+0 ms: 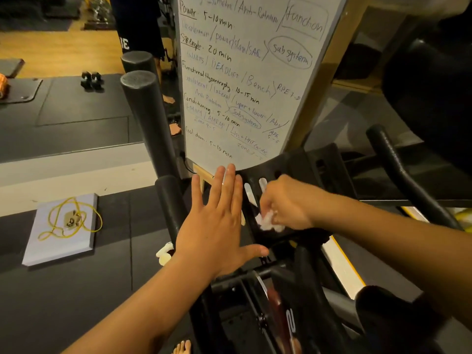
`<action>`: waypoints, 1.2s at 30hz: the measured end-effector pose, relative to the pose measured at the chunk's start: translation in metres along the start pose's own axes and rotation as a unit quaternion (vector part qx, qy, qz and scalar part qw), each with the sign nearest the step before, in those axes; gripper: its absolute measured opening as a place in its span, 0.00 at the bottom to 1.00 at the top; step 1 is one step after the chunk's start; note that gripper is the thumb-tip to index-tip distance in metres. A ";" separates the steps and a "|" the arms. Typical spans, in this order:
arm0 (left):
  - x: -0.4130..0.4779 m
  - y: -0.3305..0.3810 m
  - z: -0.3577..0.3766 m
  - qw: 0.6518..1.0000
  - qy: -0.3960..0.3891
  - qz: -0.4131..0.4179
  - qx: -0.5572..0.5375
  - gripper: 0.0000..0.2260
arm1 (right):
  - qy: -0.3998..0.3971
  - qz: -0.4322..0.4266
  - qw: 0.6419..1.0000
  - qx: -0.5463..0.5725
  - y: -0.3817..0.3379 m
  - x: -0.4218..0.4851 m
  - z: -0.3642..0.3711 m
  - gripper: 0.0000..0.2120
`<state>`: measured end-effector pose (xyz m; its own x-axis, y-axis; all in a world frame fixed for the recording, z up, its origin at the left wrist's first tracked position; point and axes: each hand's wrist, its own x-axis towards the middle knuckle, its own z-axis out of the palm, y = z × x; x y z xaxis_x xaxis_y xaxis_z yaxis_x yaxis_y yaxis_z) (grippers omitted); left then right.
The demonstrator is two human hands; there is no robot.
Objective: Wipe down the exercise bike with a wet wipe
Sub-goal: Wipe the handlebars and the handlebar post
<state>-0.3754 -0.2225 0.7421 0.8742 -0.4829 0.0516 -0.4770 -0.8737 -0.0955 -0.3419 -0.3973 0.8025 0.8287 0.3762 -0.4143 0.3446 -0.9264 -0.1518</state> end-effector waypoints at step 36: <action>0.002 0.006 0.001 0.998 -0.033 0.054 0.024 0.51 | 0.191 0.065 0.979 -0.031 -0.010 0.011 -0.026 0.03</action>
<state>-0.3771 -0.2289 0.7409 0.8231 -0.5673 -0.0268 -0.5647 -0.8125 -0.1447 -0.3247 -0.3831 0.8232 0.9679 0.2445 -0.0586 0.2410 -0.9686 -0.0604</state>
